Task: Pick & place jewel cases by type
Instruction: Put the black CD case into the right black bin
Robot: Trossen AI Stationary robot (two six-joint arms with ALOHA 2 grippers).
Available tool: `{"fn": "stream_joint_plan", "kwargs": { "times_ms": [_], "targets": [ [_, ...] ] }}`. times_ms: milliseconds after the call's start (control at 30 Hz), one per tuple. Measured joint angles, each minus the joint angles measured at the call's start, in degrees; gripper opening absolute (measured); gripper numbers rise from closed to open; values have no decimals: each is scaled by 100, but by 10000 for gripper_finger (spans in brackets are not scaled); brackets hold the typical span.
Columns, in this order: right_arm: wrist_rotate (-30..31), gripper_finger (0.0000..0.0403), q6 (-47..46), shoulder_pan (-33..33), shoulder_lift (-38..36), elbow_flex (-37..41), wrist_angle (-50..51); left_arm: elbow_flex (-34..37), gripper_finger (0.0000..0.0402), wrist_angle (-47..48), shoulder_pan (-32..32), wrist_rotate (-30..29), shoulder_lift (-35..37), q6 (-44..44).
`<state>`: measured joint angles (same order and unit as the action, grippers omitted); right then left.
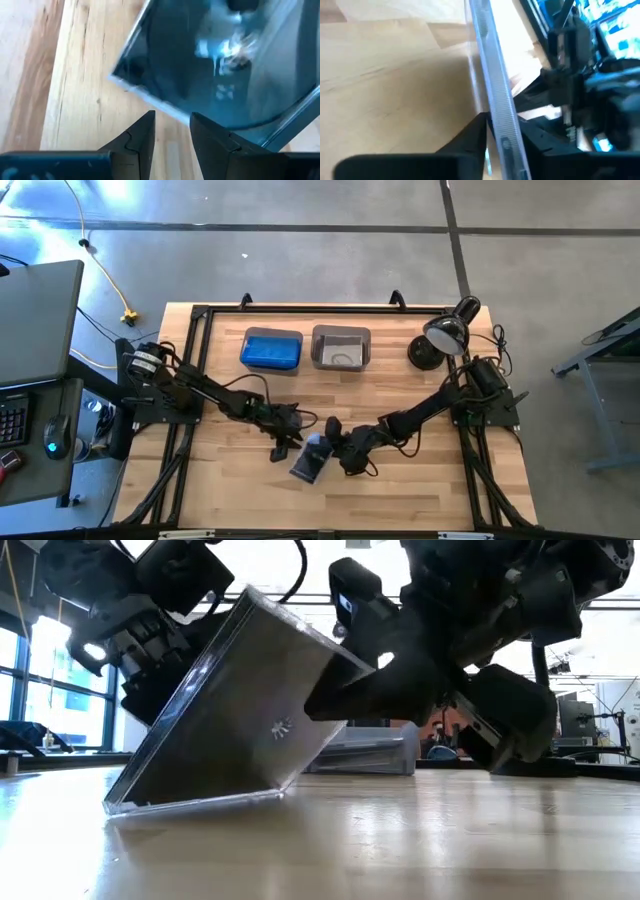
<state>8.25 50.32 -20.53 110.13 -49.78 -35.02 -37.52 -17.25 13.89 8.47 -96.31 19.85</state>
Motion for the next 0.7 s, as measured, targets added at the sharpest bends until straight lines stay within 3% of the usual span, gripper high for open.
{"fn": "stream_joint_plan", "kwargs": {
  "times_ms": [167,333,500,700],
  "targets": [
    [26,33,-567,-7,2,0,154,2,122,128,-2,-96,219,-8],
    [238,7,-769,-91,-9,-13,192,-2,122,953,-2,-725,663,-10],
    [1292,17,-382,-248,-119,9,215,-1,122,2122,-4,-1444,1321,-12],
    [3139,12,265,-121,-792,4,459,0,122,3292,-4,-2267,2154,-10]
  ]
}}
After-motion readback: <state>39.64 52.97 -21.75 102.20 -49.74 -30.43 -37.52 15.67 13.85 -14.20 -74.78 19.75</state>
